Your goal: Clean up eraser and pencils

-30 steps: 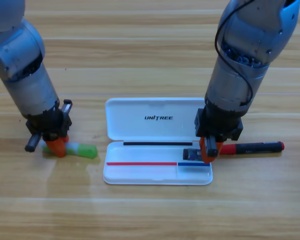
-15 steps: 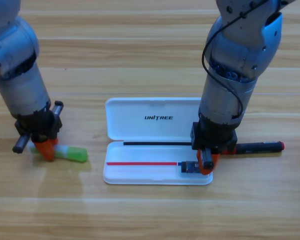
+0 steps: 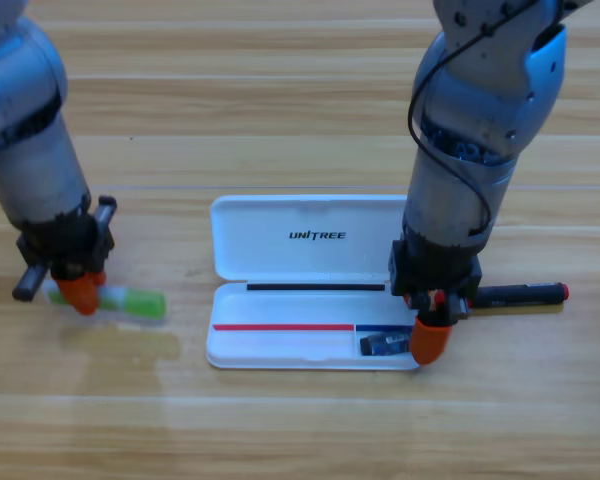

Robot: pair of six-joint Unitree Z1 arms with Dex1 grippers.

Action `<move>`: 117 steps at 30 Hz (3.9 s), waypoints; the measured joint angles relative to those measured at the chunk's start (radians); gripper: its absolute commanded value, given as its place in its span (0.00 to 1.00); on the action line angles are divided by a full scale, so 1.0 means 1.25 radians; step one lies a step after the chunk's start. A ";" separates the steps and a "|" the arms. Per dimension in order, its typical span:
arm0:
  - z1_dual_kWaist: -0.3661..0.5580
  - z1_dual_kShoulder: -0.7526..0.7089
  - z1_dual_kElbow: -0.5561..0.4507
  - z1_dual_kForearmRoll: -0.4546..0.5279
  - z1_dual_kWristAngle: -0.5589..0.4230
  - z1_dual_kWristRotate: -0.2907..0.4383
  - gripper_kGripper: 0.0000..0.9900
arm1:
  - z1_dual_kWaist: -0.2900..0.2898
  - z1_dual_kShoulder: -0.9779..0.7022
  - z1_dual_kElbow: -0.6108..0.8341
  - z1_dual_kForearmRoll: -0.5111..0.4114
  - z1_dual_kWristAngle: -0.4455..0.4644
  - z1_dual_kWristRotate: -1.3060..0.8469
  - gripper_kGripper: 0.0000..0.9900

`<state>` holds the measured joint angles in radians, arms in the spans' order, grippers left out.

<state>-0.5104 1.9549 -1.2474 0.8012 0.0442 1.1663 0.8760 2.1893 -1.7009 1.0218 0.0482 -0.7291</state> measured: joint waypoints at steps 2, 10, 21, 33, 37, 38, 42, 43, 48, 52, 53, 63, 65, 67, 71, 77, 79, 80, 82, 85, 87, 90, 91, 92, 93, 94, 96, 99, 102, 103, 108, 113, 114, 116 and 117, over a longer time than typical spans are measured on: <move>0.000 -0.012 -0.021 0.022 0.005 -0.010 0.00 | 0.000 -0.015 0.001 0.009 0.000 0.000 0.88; -0.006 -0.054 -0.149 0.176 0.014 -0.073 0.00 | -0.021 -0.101 0.038 0.041 -0.056 -0.062 0.88; -0.116 -0.020 -0.322 0.302 -0.058 -0.152 0.00 | -0.154 -0.090 0.070 0.017 -0.073 -0.174 0.88; -0.189 0.155 -0.425 0.308 -0.126 -0.215 0.00 | -0.193 -0.010 0.070 -0.030 -0.029 -0.216 0.83; -0.202 0.192 -0.464 0.321 -0.132 -0.231 0.00 | -0.194 0.013 0.070 -0.032 -0.021 -0.217 0.82; -0.204 0.198 -0.471 0.325 -0.133 -0.233 0.00 | -0.194 0.014 0.067 -0.032 -0.020 -0.218 0.82; -0.212 0.214 -0.486 0.334 -0.134 -0.240 0.00 | -0.194 0.021 0.055 -0.032 -0.020 -0.219 0.58; -0.213 0.217 -0.489 0.336 -0.134 -0.241 0.00 | -0.195 0.023 0.053 -0.033 -0.020 -0.221 0.49; -0.217 0.232 -0.503 0.339 -0.135 -0.259 0.00 | -0.199 0.026 0.049 -0.037 -0.020 -0.242 0.17; -0.218 0.235 -0.504 0.339 -0.136 -0.271 0.00 | -0.202 0.026 0.050 -0.037 -0.020 -0.261 0.00; -0.219 0.235 -0.505 0.340 -0.137 -0.274 0.00 | -0.202 0.026 0.050 -0.037 -0.020 -0.264 0.00; -0.221 0.268 -0.516 0.340 -0.141 -0.277 0.00 | -0.203 0.025 0.052 -0.033 -0.020 -0.281 0.00; -0.221 0.275 -0.517 0.340 -0.142 -0.277 0.00 | -0.203 0.021 0.057 -0.027 -0.020 -0.281 0.00; -0.221 0.280 -0.517 0.340 -0.142 -0.277 0.00 | -0.203 0.018 0.062 -0.023 -0.020 -0.281 0.00; -0.222 0.290 -0.520 0.340 -0.142 -0.277 0.00 | -0.203 0.013 0.073 -0.020 -0.013 -0.272 0.00; -0.223 0.291 -0.534 0.340 -0.142 -0.279 0.00 | -0.203 -0.001 0.091 -0.012 -0.006 -0.256 0.00; -0.223 0.291 -0.539 0.340 -0.142 -0.285 0.17 | -0.203 -0.009 0.091 -0.008 -0.006 -0.252 0.00; -0.223 0.291 -0.539 0.340 -0.142 -0.288 0.46 | -0.203 -0.013 0.091 -0.005 -0.006 -0.251 0.00; -0.223 0.291 -0.539 0.340 -0.142 -0.290 0.97 | -0.203 -0.016 0.092 0.000 -0.006 -0.250 0.00; -0.223 0.291 -0.539 0.340 -0.142 -0.295 1.00 | -0.202 -0.021 0.094 0.005 -0.006 -0.242 0.00; -0.223 0.291 -0.539 0.340 -0.142 -0.298 1.00 | -0.202 -0.033 0.096 0.011 -0.006 -0.239 0.00; -0.223 0.291 -0.539 0.344 -0.142 -0.298 1.00 | -0.200 -0.070 0.100 0.016 -0.006 -0.231 0.00; -0.223 0.291 -0.539 0.346 -0.142 -0.298 1.00 | -0.200 -0.083 0.100 0.017 -0.006 -0.227 0.00; -0.223 0.291 -0.539 0.347 -0.142 -0.298 1.00 | -0.199 -0.092 0.100 0.019 -0.006 -0.223 0.00; -0.223 0.291 -0.539 0.348 -0.142 -0.298 1.00 | -0.196 -0.098 0.100 0.023 -0.006 -0.219 0.00; -0.223 0.291 -0.539 0.348 -0.142 -0.298 1.00 | -0.194 -0.101 0.100 0.028 -0.005 -0.217 0.00; -0.223 0.291 -0.539 0.348 -0.142 -0.298 1.00 | -0.185 -0.109 0.100 0.043 -0.002 -0.208 0.00; -0.224 0.291 -0.539 0.348 -0.142 -0.299 1.00 | -0.162 -0.122 0.084 0.080 0.012 -0.184 0.00; -0.224 0.291 -0.539 0.349 -0.142 -0.301 1.00 | -0.131 -0.122 0.044 0.087 0.024 -0.157 0.00; -0.224 0.291 -0.539 0.353 -0.142 -0.302 1.00 | -0.121 -0.122 0.031 0.088 0.029 -0.148 0.00; -0.226 0.264 -0.539 0.373 -0.105 -0.314 1.00 | -0.071 -0.106 -0.054 0.101 0.033 -0.105 0.00; -0.220 0.118 -0.512 0.373 -0.039 -0.313 1.00 | -0.034 -0.046 -0.143 0.114 0.033 -0.087 0.00; -0.212 0.076 -0.498 0.373 -0.032 -0.309 1.00 | -0.030 -0.032 -0.158 0.114 0.033 -0.083 0.00; -0.190 0.008 -0.460 0.372 -0.030 -0.284 1.00 | -0.020 -0.001 -0.184 0.114 0.033 -0.069 0.00; -0.171 -0.024 -0.431 0.365 -0.030 -0.266 1.00 | -0.016 0.011 -0.195 0.114 0.033 -0.064 0.00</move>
<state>-0.7236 1.9249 -1.7859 1.2572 0.0067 0.8339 0.8561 2.2031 -1.9443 1.1639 0.0896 -0.8089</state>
